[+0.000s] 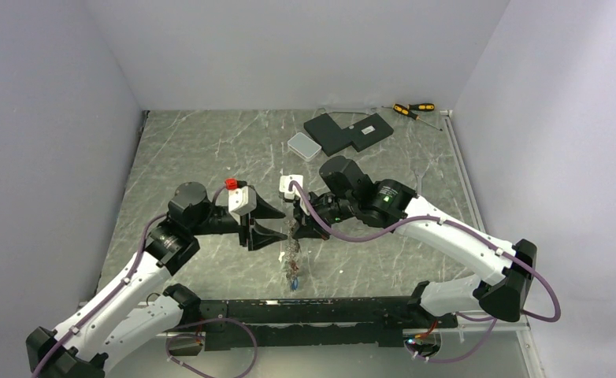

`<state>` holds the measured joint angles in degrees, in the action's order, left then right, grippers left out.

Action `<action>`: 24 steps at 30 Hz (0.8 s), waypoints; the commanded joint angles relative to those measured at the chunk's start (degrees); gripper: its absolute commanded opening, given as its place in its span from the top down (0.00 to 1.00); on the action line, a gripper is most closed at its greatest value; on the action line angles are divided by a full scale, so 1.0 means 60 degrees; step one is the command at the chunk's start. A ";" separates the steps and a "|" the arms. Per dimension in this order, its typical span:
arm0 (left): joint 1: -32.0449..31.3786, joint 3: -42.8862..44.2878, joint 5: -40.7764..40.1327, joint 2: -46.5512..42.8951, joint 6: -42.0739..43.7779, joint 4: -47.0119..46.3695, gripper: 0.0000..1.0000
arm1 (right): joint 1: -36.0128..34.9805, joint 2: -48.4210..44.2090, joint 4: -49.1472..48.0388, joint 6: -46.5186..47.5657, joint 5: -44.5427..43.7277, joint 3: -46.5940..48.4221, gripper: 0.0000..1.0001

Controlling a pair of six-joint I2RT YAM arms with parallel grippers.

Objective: Put the keys on the keyring

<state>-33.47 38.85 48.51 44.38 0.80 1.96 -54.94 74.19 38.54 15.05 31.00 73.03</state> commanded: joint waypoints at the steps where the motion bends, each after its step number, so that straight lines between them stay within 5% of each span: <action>1: -0.0046 0.0437 0.0817 -0.0092 0.0070 0.0051 0.40 | 0.0019 -0.0206 -0.0561 0.0099 -0.0164 0.0491 1.00; 24: -0.0046 0.0439 0.1045 0.0541 -0.0073 -0.0061 0.76 | -0.0101 -0.0074 -0.0627 0.0140 -0.0057 0.0758 1.00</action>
<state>-33.47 39.24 53.25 47.37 0.36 2.15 -55.18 74.22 38.50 15.05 30.02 74.17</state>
